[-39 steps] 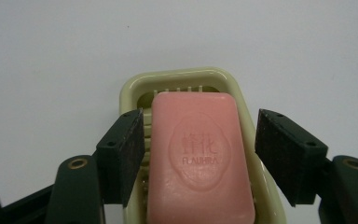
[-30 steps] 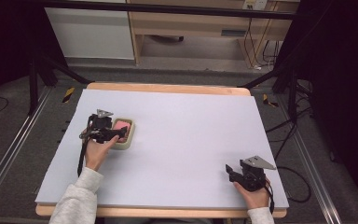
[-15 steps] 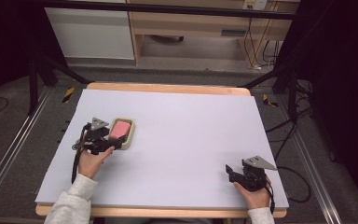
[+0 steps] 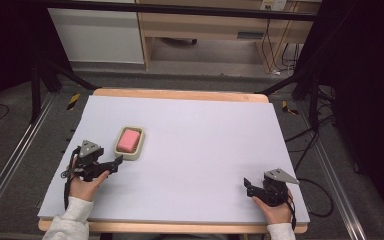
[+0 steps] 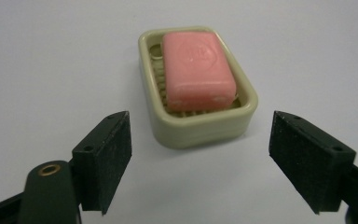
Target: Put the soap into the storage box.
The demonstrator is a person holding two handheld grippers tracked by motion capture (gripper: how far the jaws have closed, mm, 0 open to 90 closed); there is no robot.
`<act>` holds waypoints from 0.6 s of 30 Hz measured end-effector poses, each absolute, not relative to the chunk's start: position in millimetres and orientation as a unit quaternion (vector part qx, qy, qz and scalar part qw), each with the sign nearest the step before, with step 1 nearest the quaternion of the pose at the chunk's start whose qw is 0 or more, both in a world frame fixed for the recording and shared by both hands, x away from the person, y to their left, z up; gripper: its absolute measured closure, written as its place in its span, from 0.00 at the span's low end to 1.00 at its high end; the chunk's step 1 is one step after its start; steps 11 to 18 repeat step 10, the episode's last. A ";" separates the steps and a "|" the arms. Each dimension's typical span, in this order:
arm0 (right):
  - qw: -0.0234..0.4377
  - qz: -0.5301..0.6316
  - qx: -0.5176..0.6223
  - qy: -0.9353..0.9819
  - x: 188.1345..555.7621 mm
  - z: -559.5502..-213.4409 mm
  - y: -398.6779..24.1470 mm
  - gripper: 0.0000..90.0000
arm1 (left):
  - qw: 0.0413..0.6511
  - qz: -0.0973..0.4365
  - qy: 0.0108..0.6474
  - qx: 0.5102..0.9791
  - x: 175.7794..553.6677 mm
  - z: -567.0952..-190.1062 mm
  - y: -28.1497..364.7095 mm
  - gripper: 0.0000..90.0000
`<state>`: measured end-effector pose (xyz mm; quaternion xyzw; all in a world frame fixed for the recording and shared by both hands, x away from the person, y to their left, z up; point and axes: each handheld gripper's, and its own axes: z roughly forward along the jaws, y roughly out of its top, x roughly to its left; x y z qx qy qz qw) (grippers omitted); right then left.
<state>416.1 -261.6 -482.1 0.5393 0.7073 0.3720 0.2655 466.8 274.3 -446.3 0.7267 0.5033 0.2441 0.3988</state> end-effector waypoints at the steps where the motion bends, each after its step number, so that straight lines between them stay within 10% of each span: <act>1: 0.268 0.370 0.539 0.708 416.0 -482.4 -261.4 0.23 | 0.397 0.245 0.506 0.726 464.5 -448.8 277.2 0.23; 18: 0.266 0.368 0.547 0.704 415.1 -482.5 -263.3 0.24 | 0.389 0.248 0.529 0.712 452.4 -458.2 303.0 0.23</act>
